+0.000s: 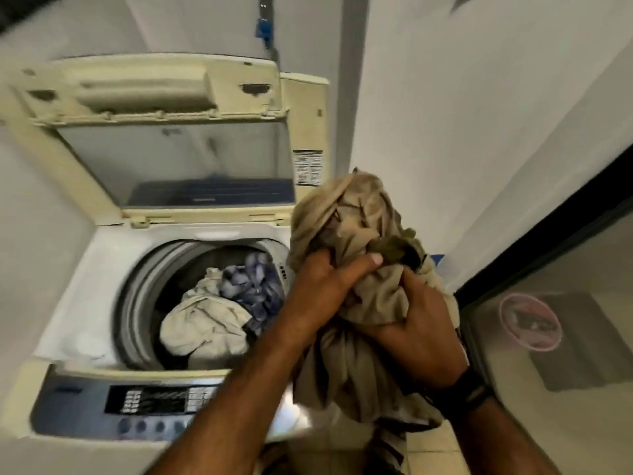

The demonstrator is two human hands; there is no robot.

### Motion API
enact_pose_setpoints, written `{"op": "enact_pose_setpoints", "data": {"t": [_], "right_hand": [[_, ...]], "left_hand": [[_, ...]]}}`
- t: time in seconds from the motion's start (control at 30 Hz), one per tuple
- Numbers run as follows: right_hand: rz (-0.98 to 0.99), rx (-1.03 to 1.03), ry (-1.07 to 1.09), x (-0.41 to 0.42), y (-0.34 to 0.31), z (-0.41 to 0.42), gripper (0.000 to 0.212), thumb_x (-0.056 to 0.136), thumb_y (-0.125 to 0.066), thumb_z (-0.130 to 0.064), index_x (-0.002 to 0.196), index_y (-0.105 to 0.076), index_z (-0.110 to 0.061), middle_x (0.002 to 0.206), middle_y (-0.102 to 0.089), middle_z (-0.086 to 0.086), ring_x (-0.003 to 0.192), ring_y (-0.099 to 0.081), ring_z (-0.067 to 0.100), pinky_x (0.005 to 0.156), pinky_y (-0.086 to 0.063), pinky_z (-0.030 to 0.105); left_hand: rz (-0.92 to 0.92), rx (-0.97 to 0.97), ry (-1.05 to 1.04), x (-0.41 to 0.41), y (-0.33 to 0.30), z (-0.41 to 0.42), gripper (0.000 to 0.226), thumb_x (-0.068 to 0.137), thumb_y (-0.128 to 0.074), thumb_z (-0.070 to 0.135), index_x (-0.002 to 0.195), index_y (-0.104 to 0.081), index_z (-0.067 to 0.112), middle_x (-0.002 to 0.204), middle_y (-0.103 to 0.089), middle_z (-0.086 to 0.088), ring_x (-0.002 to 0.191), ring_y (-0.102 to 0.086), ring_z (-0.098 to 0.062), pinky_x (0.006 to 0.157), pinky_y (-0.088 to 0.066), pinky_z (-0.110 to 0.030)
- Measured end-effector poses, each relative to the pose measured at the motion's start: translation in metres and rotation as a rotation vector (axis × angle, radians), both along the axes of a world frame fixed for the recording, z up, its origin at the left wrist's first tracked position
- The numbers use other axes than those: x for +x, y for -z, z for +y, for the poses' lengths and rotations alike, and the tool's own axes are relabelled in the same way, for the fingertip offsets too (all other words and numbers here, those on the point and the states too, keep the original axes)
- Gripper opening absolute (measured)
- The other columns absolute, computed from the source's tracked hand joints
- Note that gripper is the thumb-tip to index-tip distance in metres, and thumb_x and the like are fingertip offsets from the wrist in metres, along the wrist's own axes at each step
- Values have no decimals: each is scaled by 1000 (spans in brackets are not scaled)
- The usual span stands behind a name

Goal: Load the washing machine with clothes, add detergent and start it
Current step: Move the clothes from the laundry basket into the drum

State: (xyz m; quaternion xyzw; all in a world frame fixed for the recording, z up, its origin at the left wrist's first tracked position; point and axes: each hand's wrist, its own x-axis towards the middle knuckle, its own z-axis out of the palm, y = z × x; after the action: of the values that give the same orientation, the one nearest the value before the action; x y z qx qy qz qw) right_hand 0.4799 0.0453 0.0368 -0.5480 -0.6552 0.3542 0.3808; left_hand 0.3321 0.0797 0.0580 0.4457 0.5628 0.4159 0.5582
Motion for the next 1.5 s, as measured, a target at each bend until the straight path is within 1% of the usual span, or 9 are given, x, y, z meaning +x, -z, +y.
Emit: {"op": "enact_pose_setpoints", "data": {"t": [0.3, 0.5, 0.77, 0.9, 1.03, 1.17, 1.3, 1.43, 1.5], "right_hand": [[-255, 277, -213, -170, -58, 35, 62, 72, -68, -70, 114, -66, -24, 105, -72, -4, 94, -68, 15, 81, -54, 35], [-821, -161, -509, -227, 18, 36, 88, 76, -58, -76, 143, -40, -21, 135, -56, 12, 118, -58, 35, 99, -47, 43], [-969, -109, -388, -177, 22, 33, 98, 68, -69, -73, 152, -26, -46, 157, -28, 6, 144, -27, 34, 117, -26, 44], [-1191, -288, -482, -198, 63, 28, 100, 63, -64, -79, 148, -20, -52, 162, -19, 4, 149, -13, 34, 116, -15, 62], [-1300, -359, -478, -221, 104, 13, 67, 90, -39, -54, 153, -18, -44, 164, -18, 1, 149, -12, 32, 109, -5, 72], [-1188, -339, -589, -220, 95, 22, 74, 85, -50, -59, 152, -26, -40, 160, -30, -2, 147, -25, 27, 111, -17, 67], [-635, -360, -631, -195, 45, 39, 44, 85, -70, -40, 129, -64, -31, 131, -61, -2, 120, -58, 20, 103, -45, 37], [-614, 126, -148, -145, 15, 48, 57, 80, -73, -48, 133, -56, -35, 141, -52, 1, 123, -53, 27, 100, -49, 51], [-760, -51, 133, -111, 18, 54, 92, 68, -78, -65, 146, -36, -40, 158, -27, 9, 140, -34, 37, 114, -35, 54]], "left_hand": [[-32, 167, -216, -175, -48, -7, 33, 83, -73, 37, 108, -74, 16, 107, -75, -1, 103, -70, -19, 98, -50, -40], [367, 7, -310, -242, 50, -24, 55, 85, -73, 30, 135, -55, 17, 123, -62, 5, 114, -57, -13, 91, -40, -19], [147, -144, -80, -252, 119, -37, 85, 84, -73, 44, 152, -25, 25, 139, -36, 16, 130, -36, -6, 104, -33, -25], [645, -242, 362, -263, 154, -27, 109, 64, -64, 81, 153, -21, 34, 155, -32, 6, 141, -34, -20, 114, -33, -41], [1009, -219, 240, -259, 159, -25, 112, 58, -40, 93, 151, -23, 32, 157, -24, -8, 140, -30, -35, 108, -38, -53], [1060, 45, 384, -231, 150, -22, 94, 77, -62, 58, 152, -10, 39, 160, -1, -5, 142, -16, -44, 109, -30, -62], [1083, -164, 598, -223, 178, -15, 93, 75, -54, 68, 151, -9, 40, 162, -9, -6, 143, -20, -41, 111, -27, -60], [869, -230, 648, -230, 195, -15, 65, 87, -50, 57, 145, -34, 31, 150, -42, -3, 135, -42, -26, 112, -34, -46], [736, -230, 628, -240, 191, -18, 62, 87, -56, 55, 143, -40, 33, 145, -49, 1, 129, -49, -21, 110, -37, -40]]}}
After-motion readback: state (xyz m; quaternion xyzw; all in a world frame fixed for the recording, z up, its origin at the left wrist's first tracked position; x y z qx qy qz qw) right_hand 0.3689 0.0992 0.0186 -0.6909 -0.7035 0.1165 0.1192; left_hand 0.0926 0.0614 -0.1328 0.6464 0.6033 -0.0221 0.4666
